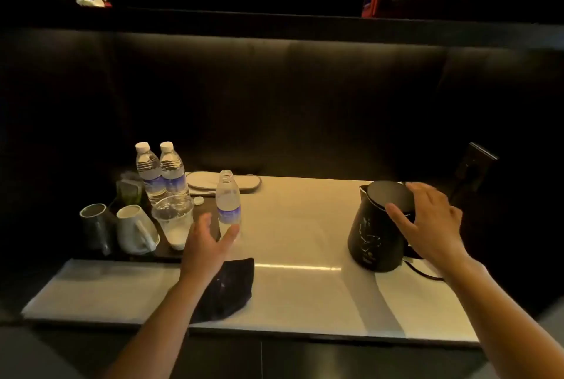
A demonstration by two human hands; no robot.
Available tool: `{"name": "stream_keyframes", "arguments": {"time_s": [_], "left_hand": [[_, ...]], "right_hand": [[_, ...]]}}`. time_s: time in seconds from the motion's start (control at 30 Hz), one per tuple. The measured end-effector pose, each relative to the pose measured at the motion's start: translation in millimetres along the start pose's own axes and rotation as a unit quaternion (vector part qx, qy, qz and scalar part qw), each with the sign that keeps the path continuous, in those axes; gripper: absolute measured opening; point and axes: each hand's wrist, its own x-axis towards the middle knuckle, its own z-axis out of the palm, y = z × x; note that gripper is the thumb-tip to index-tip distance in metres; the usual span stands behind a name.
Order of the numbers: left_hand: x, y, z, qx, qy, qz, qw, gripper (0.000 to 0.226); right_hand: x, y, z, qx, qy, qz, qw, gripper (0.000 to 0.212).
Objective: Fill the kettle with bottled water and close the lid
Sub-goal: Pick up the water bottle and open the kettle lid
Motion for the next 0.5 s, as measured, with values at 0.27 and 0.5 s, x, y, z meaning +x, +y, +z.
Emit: {"name": "stream_keyframes", "arguments": {"time_s": [0.27, 0.5], "left_hand": [[77.1, -5.1, 32.9, 0.003, 0.006, 0.008, 1.000, 0.097], [97.0, -12.8, 59.4, -0.102, 0.006, -0.004, 0.995, 0.081]], "right_hand": [[26.9, -11.6, 33.5, -0.049, -0.070, 0.058, 0.995, 0.112], [30.8, 6.6, 45.2, -0.035, -0.044, 0.009, 0.998, 0.084]]}}
